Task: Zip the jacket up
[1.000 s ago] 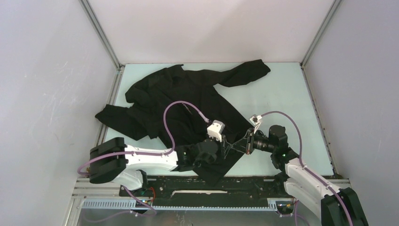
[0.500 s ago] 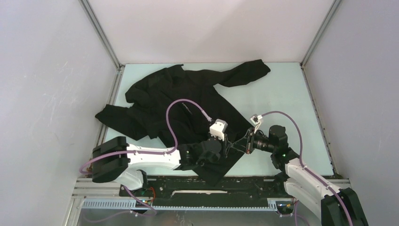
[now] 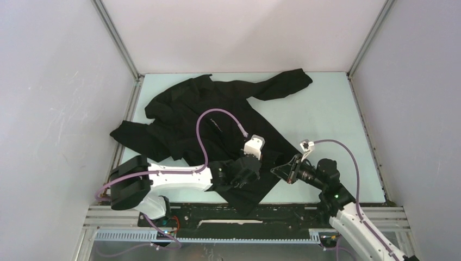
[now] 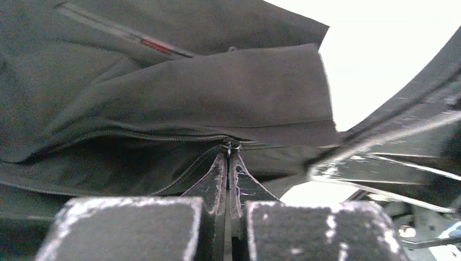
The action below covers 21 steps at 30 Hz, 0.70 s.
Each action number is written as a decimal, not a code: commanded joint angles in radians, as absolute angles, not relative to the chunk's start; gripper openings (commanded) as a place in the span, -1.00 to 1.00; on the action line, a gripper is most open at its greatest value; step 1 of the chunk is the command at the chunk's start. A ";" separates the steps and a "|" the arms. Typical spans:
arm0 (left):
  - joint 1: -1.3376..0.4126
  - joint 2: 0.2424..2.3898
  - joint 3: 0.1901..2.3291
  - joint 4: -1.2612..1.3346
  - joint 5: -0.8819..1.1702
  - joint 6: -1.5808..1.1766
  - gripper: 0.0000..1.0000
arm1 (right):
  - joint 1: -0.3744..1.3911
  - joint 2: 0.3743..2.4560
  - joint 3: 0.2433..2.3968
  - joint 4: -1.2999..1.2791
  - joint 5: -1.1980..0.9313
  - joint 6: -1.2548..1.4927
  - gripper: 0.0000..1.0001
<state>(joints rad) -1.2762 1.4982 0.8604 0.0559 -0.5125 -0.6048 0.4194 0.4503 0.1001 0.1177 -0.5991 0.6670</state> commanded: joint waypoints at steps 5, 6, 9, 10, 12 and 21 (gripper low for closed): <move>-1.153 1.419 0.783 -0.117 -0.508 -0.495 -1.00 | 0.512 0.008 0.027 -0.245 -0.291 0.914 -1.00; -1.136 1.399 0.779 -0.140 -0.516 -0.502 -1.00 | 0.512 0.006 0.036 -0.281 -0.285 0.910 -1.00; -1.041 1.376 0.815 -0.277 -0.534 -0.539 -1.00 | 0.516 0.048 0.068 -0.316 -0.280 0.882 -1.00; -1.016 1.386 0.846 -0.343 -0.564 -0.543 -1.00 | 0.518 0.069 0.076 -0.316 -0.277 0.874 -1.00; -0.967 1.408 0.898 -0.457 -0.655 -0.546 -0.99 | 0.522 0.094 0.093 -0.313 -0.272 0.861 -1.00; -0.581 1.554 1.055 -0.559 -0.757 -0.451 -1.00 | 0.530 0.101 0.126 -0.393 -0.198 0.881 -1.00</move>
<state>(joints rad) -0.7406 1.4578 0.9161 -0.4458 -0.5812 -0.5423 0.5289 0.1036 0.0895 -0.2901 -0.2558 0.8673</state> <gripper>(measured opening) 0.005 0.009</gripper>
